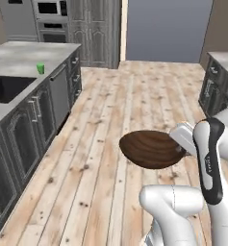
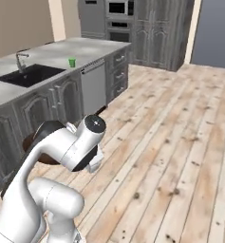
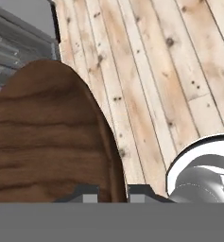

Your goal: Pick the cup and bowl from the counter and place them on the counter next to the sink.

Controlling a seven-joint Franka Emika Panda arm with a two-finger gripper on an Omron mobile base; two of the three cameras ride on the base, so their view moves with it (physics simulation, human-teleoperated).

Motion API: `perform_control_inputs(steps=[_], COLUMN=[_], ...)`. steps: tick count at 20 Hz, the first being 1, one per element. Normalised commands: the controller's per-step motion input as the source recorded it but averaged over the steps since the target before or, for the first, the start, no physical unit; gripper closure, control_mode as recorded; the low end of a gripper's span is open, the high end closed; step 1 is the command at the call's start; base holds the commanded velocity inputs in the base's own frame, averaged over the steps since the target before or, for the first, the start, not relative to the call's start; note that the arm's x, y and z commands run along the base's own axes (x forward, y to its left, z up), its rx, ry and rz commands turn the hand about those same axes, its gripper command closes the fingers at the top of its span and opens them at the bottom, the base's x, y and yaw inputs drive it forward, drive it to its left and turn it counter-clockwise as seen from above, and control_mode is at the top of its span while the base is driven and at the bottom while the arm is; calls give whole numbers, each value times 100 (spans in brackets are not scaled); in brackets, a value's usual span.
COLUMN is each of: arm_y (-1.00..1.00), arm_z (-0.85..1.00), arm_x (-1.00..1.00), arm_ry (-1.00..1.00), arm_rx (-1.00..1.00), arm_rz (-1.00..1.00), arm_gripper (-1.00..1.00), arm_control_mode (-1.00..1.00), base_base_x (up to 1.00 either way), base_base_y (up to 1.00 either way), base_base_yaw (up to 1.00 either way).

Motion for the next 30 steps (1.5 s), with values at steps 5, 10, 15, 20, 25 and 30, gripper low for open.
perform_control_inputs(steps=[5,10,15,20,25,30], arm_y=[0,0,0,0,0,0], arm_z=[0,0,0,0,0,0], arm_x=[0,0,0,0,0,0], arm_ry=[0,0,0,0,0,0], arm_rx=[0,0,0,0,0,0], arm_rz=[0,0,0,0,0,0], arm_gripper=[100,100,100,100,100,100], arm_control_mode=[100,100,100,100,100,100], base_base_x=[40,90,100,100,100,100], base_base_y=[-2,-50,-77,-86,-66,-29], base_base_yaw=[98,73,44,38,46,37])
